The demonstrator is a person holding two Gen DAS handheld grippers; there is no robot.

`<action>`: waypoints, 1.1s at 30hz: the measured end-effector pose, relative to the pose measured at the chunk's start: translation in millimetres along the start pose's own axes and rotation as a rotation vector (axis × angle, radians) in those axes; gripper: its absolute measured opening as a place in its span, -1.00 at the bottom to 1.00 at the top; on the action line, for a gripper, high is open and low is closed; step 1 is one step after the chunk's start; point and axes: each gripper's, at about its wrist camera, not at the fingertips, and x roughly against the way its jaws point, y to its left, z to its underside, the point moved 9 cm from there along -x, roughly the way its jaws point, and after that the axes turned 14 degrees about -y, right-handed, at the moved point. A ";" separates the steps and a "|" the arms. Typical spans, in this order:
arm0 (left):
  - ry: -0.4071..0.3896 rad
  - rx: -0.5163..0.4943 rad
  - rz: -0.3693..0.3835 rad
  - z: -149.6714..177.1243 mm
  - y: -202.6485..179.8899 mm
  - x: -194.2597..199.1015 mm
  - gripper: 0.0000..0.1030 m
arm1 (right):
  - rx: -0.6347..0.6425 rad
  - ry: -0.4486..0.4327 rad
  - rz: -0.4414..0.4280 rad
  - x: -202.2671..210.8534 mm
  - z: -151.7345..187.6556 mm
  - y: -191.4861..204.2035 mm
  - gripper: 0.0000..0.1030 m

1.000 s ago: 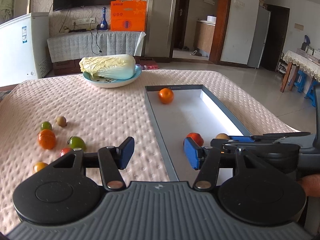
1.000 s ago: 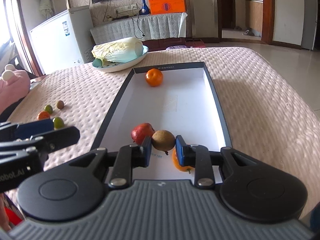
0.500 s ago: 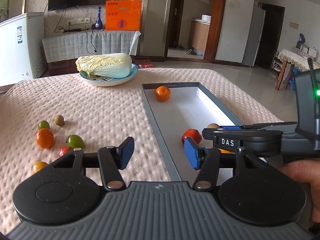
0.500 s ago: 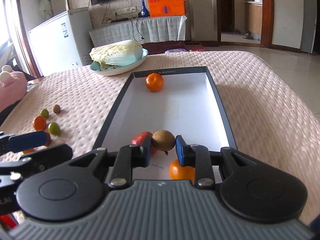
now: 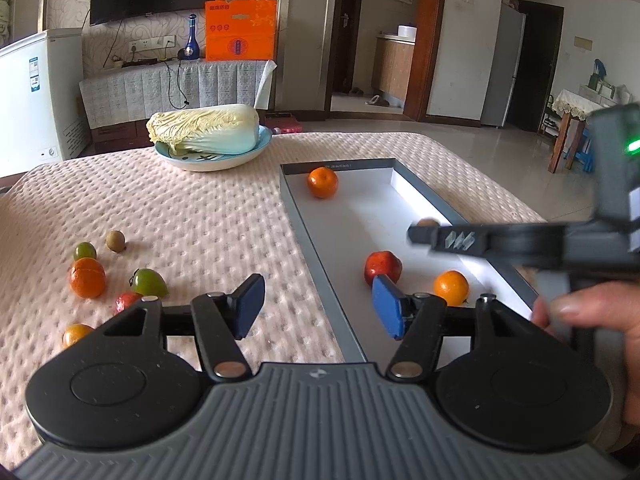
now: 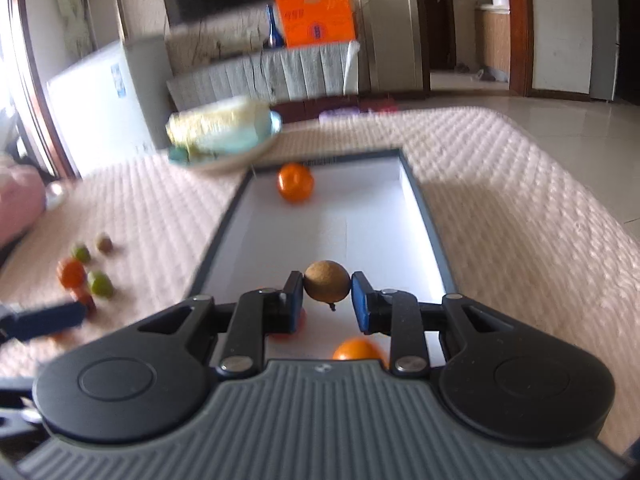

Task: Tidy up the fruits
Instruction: 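Lower the brown kiwi into the white box and open the right gripper, then grasp the yellow citrus with the left gripper while the right tool moves toward the red apple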

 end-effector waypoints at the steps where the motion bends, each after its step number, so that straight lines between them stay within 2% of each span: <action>1: 0.000 0.003 -0.001 -0.2 1.4 -0.1 0.27 | -0.016 -0.031 -0.004 4.5 -6.5 -1.2 -0.41; 6: -0.005 0.003 -0.005 -2.0 7.3 1.3 0.27 | -0.096 -0.206 -0.025 29.4 -41.0 -13.3 -0.39; 10: -0.013 0.012 -0.022 -4.6 20.4 4.3 0.27 | -0.141 -0.335 -0.010 48.8 -63.3 -26.2 -0.35; 14: -0.018 0.019 -0.051 -6.6 39.2 9.3 0.27 | -0.146 -0.418 0.016 60.9 -74.6 -33.0 -0.35; 20: -0.024 0.025 -0.101 -6.7 71.8 19.5 0.27 | -0.086 -0.462 -0.005 66.9 -79.1 -14.7 -0.31; 21: -0.024 0.023 -0.109 -6.4 76.7 21.2 0.27 | -0.068 -0.475 -0.008 68.7 -79.9 -9.2 -0.21; 22: -0.024 0.021 -0.116 -6.2 81.9 22.7 0.27 | -0.051 -0.490 -0.012 70.7 -80.6 -2.9 0.03; 24: -0.024 0.020 -0.129 -5.0 91.4 25.7 0.27 | -0.023 -0.515 -0.021 75.8 -81.5 9.4 0.19; 25: -0.023 0.020 -0.136 -4.5 96.3 27.3 0.27 | -0.013 -0.516 -0.029 76.2 -80.8 16.2 0.19; 29: -0.019 0.026 -0.164 -1.7 115.4 32.3 0.27 | 0.012 -0.464 -0.105 70.8 -68.8 47.4 0.19; 33: -0.015 0.027 -0.188 2.0 133.7 39.1 0.27 | 0.059 -0.373 -0.190 59.6 -48.4 89.2 0.17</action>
